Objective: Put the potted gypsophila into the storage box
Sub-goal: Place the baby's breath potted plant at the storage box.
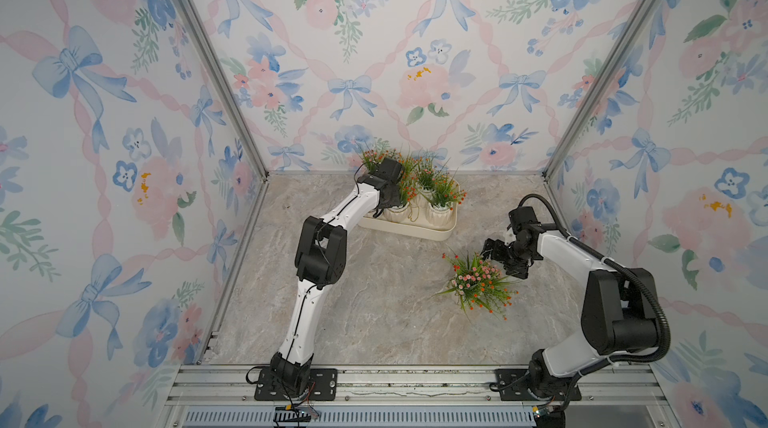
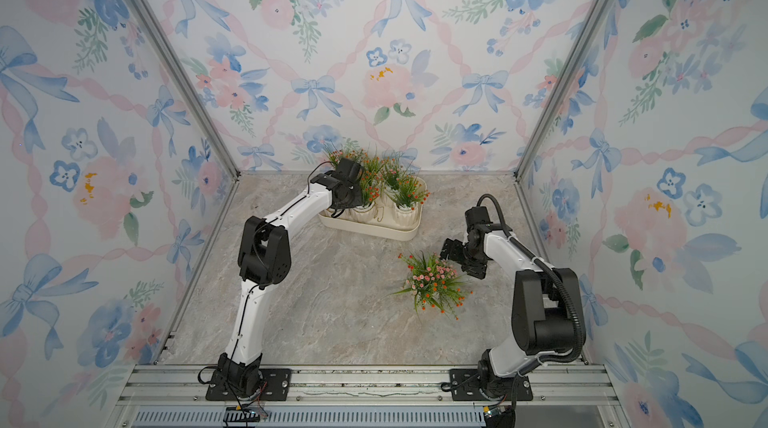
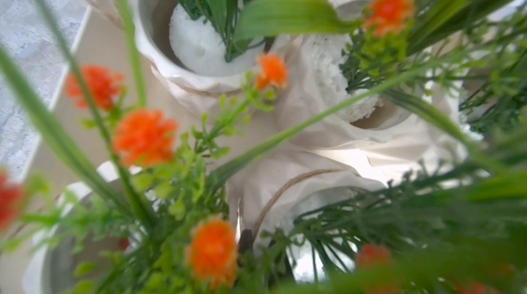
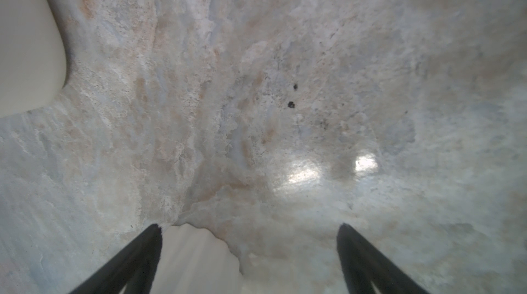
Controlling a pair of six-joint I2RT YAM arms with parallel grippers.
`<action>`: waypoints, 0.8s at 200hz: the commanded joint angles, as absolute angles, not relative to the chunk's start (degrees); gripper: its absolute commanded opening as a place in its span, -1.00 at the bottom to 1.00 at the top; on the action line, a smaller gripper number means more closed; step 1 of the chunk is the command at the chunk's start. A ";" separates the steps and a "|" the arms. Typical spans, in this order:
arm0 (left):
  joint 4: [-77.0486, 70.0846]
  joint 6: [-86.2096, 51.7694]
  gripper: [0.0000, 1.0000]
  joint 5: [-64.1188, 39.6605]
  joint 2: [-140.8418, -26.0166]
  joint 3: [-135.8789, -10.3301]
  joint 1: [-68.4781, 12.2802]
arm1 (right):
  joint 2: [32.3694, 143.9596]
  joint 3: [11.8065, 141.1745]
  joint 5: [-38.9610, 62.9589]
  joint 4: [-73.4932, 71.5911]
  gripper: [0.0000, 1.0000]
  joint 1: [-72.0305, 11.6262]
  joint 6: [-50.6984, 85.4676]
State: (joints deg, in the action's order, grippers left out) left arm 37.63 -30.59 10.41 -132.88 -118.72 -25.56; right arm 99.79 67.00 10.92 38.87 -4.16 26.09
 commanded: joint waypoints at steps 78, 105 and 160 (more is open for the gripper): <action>35.70 -30.27 -0.50 10.35 -131.07 -117.69 -24.86 | 100.86 68.28 10.55 41.15 0.94 -4.42 25.49; 35.75 -30.36 -0.12 10.46 -129.63 -117.68 -24.73 | 99.88 68.55 10.06 42.44 0.94 -4.47 25.40; 35.76 -30.40 0.34 9.43 -125.35 -117.72 -24.75 | 95.19 70.20 8.50 47.85 1.00 -3.37 24.21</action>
State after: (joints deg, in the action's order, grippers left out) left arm 35.42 -30.70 9.28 -130.58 -118.06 -25.45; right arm 97.78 67.61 9.80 43.09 -4.14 25.71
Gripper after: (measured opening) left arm 0.646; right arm 0.991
